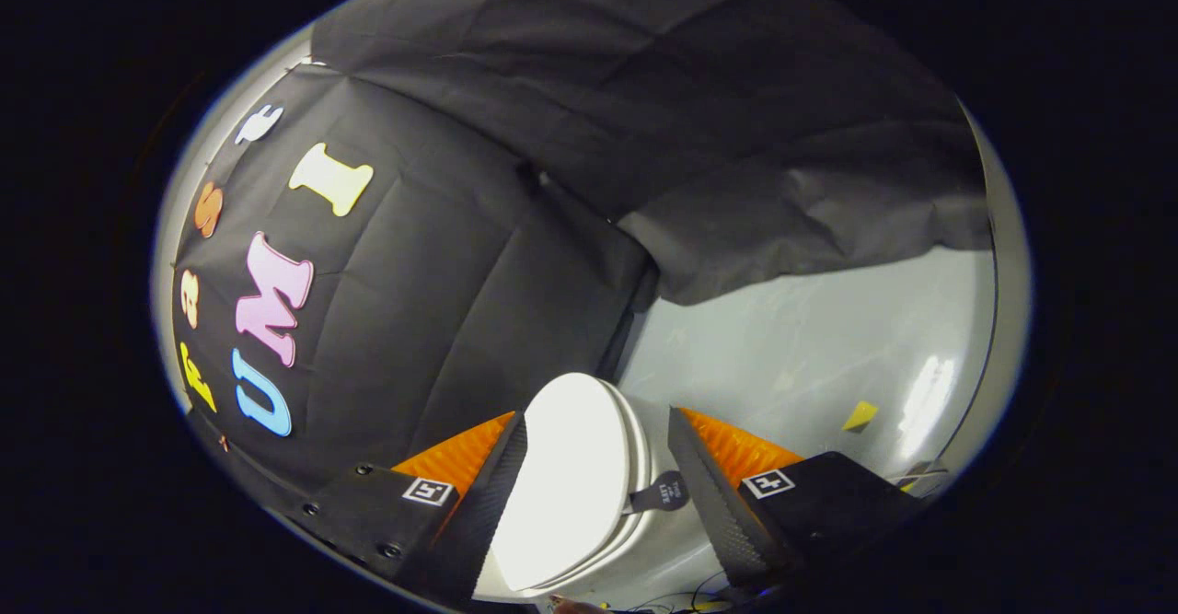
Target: Open the toilet lid.
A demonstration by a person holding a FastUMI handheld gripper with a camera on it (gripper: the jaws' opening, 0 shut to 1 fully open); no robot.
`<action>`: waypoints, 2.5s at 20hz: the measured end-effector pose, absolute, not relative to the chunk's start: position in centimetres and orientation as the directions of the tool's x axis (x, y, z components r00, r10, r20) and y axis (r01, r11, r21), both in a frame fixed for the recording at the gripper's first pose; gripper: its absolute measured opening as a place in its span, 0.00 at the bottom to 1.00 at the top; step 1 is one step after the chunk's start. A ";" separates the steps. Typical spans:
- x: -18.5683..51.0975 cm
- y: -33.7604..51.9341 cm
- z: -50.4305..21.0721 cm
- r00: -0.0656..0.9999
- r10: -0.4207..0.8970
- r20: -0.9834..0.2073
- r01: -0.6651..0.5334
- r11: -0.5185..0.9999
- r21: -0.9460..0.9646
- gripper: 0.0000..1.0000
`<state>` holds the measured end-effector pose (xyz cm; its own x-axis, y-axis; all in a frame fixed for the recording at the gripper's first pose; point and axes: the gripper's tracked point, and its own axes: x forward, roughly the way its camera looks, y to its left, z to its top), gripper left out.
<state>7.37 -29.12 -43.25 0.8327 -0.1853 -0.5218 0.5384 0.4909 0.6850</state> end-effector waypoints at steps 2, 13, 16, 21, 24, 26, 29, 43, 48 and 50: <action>7.8 -28.6 -45.5 0.830 -0.132 -0.542 0.540 0.430 0.723 0.98; 6.9 -26.0 -53.5 0.795 0.081 -0.602 0.564 0.270 0.781 0.95; 6.9 -26.0 -54.7 0.797 0.088 -0.597 0.565 0.239 0.790 0.90; 7.5 -24.6 -55.6 0.818 0.122 -0.563 0.537 0.193 0.821 0.78; 7.9 -24.6 -55.7 0.828 0.121 -0.548 0.524 0.181 0.832 0.52; 8.3 -25.0 -55.2 0.849 0.105 -0.518 0.497 0.178 0.849 0.52; 8.3 -24.8 -56.0 0.847 0.105 -0.521 0.499 0.177 0.848 0.18; 9.0 -24.8 -54.9 0.829 0.095 -0.551 0.517 0.246 0.820 0.05; 9.4 -24.1 -50.7 0.797 0.051 -0.601 0.520 0.448 0.727 0.05; 9.6 -23.5 -48.1 0.809 0.032 -0.587 0.502 0.482 0.718 0.05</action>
